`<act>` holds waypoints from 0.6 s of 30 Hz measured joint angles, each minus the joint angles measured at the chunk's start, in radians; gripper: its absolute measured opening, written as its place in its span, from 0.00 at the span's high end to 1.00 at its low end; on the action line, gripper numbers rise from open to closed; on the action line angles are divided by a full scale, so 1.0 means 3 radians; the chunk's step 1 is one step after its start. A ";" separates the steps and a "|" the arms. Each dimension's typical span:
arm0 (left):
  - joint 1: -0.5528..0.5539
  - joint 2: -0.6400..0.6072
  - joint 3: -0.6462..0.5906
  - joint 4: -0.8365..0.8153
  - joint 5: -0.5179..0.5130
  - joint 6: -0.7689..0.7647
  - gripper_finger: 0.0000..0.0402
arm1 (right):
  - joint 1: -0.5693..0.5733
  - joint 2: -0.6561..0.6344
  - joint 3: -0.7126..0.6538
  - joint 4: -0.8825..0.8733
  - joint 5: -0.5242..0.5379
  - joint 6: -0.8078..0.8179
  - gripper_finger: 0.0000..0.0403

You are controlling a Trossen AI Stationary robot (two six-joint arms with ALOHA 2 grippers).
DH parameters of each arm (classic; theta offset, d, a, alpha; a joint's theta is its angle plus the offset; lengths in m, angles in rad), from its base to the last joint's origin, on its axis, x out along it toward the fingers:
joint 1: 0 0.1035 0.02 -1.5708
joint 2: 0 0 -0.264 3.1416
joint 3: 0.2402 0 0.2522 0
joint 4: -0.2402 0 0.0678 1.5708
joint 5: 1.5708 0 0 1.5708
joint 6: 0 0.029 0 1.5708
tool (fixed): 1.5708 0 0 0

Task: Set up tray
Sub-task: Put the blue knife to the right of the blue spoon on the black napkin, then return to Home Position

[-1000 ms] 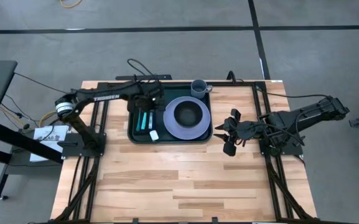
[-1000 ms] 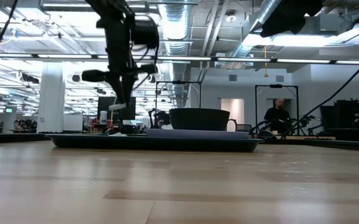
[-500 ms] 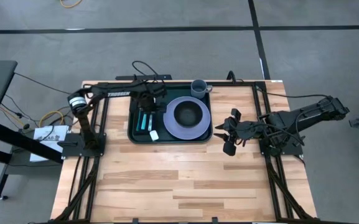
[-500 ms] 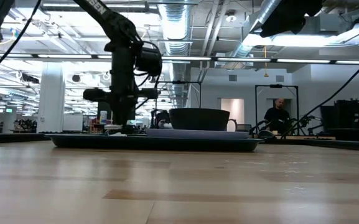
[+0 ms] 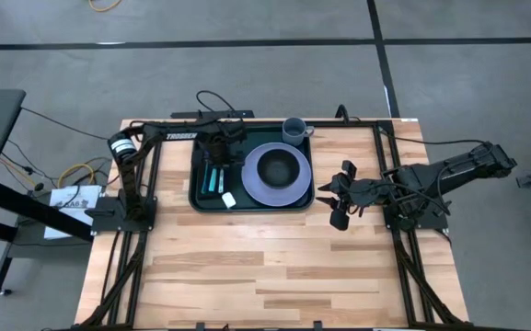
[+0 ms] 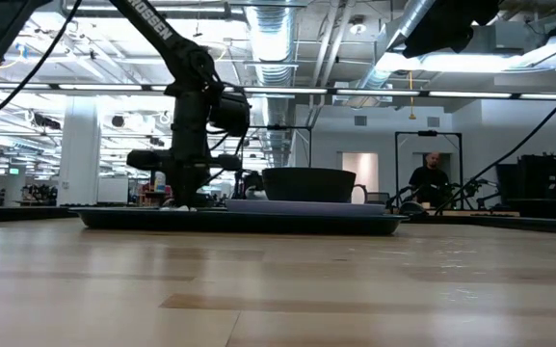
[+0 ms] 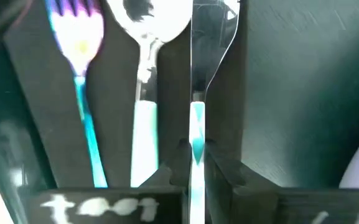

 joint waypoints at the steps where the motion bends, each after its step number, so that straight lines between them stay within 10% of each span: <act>1: 0.0024 0.0000 0.0000 -0.0003 0.0000 -0.0014 0.98 | 0.0000 0.0001 0.0000 0.0000 0.0000 0.0000 0.70; 18: 0.0020 -0.0022 0.0019 -0.0015 0.0062 0.0113 0.79 | 0.0000 0.0000 0.0000 0.0001 0.0005 -0.0002 0.70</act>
